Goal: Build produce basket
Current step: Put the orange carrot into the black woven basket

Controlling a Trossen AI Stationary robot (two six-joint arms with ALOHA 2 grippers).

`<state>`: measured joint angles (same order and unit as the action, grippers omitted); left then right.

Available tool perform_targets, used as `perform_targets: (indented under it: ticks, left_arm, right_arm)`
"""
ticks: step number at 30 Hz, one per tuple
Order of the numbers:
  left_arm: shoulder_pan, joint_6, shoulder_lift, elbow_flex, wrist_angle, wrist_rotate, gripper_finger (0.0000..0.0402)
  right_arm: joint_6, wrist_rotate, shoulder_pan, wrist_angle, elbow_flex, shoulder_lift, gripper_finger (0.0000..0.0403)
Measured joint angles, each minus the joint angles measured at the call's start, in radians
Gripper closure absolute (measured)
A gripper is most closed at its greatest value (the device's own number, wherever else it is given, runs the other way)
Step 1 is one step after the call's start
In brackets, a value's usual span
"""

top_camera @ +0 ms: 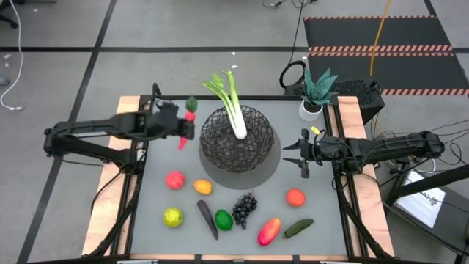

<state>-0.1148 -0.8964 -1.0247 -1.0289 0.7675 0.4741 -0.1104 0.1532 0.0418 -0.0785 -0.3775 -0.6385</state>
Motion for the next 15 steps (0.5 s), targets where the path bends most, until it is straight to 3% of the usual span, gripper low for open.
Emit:
perform_targets:
  ticks: [3,8,15]
  left_arm:
    - [0.025,0.111,0.025,-0.039,-0.127,0.045,0.0266]
    - [0.100,0.332,0.000,-0.018,-0.500,0.157,0.0261]
    - [0.171,0.475,-0.172,0.070,-0.935,0.330,0.0260]
  right_arm:
    - [-0.005,0.000,0.000,-0.001,0.000,0.000,0.0230]
    - [-0.008,0.002,0.000,0.000,0.000,0.000,0.0230]
    - [-0.010,0.001,0.000,0.000,0.000,0.000,0.0230]
